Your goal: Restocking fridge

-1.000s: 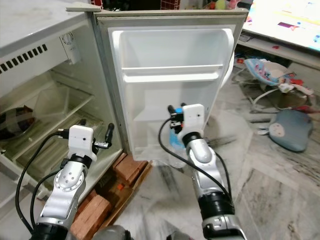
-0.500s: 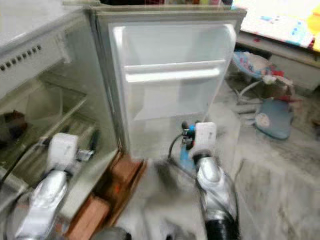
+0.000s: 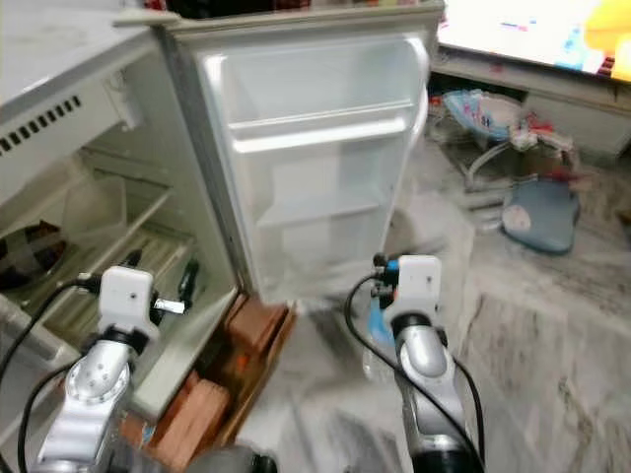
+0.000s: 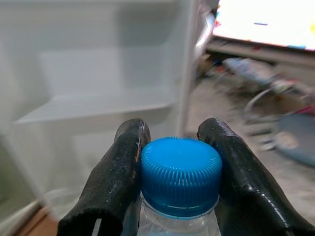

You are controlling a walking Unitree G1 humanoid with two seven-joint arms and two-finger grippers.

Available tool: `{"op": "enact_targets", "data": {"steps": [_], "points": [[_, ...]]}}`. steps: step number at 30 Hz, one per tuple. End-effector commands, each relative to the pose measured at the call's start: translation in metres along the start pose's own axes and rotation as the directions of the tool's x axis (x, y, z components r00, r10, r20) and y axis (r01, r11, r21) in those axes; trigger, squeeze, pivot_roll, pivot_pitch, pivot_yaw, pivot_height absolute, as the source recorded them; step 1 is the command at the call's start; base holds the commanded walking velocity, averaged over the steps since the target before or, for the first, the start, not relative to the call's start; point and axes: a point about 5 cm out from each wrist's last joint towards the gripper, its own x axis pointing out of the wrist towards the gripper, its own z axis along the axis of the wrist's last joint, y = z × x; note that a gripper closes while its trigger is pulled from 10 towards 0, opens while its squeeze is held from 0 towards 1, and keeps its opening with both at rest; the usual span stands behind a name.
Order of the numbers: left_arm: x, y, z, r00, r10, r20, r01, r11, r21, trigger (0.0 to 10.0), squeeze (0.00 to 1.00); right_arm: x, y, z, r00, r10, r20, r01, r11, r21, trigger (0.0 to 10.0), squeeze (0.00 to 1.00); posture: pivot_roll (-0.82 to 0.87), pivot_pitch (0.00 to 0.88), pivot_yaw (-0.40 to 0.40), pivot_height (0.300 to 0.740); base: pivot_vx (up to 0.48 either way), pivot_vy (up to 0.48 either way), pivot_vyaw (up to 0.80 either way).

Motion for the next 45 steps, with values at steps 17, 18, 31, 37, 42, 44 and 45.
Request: {"op": "enact_targets", "data": {"steps": [17,18,31,37,42,44,45], "points": [[-0.0022,0.0053,0.0,1.0,0.004,-0.007,-0.004,1.0,0.015,10.0,0.0,0.0031,0.0104,0.0113,0.999,0.024,0.031,-0.024,1.0,0.013,10.0,0.0,0.11,0.032,0.008,0.74,0.109,0.0,0.0],[-0.0022,0.0053,0.0,1.0,0.004,-0.007,-0.004,1.0,0.015,10.0,0.0,0.0031,0.0104,0.0113,0.999,0.024,0.031,-0.024,1.0,0.013,10.0,0.0,0.11,0.032,0.008,0.74,0.244,0.0,0.0],[-0.0018,0.0027,0.0013,1.0,-0.008,0.0,0.008,1.0,0.001,10.0,0.0,0.0041,0.0123,0.0134,0.999,0.034,0.037,-0.034,0.999,0.007,10.0,0.0,0.11,0.033,0.007,0.74,0.438,0.0,0.0],[-0.0014,0.0024,0.0014,1.0,-0.007,0.0,0.007,1.0,0.001,10.0,0.0,0.0044,0.013,0.0139,0.999,0.037,0.039,-0.037,0.999,0.008,10.0,0.0,0.11,0.034,0.007,0.74,0.325,0.0,0.0],[-0.0006,0.0011,0.0002,1.0,-0.001,-0.012,0.001,1.0,-0.001,10.0,0.0,0.0048,0.0132,0.0142,0.998,0.038,0.04,-0.038,0.999,0.006,10.0,0.0,0.11,0.034,0.004,0.74,0.284,0.0,0.0],[-0.0008,0.0011,0.0003,1.0,0.006,-0.009,-0.006,1.0,-0.006,10.0,0.0,0.005,0.0133,0.0144,0.998,0.039,0.04,-0.039,0.999,0.006,10.0,0.0,0.12,0.035,0.003,0.74,0.0,0.0,0.0],[-0.0009,0.0011,0.0002,1.0,0.005,-0.009,-0.005,1.0,-0.006,10.0,0.0,0.0051,0.0135,0.0145,0.998,0.039,0.04,-0.039,0.999,0.004,10.0,0.0,0.12,0.036,0.002,0.74,0.0,0.0,0.0]]}}
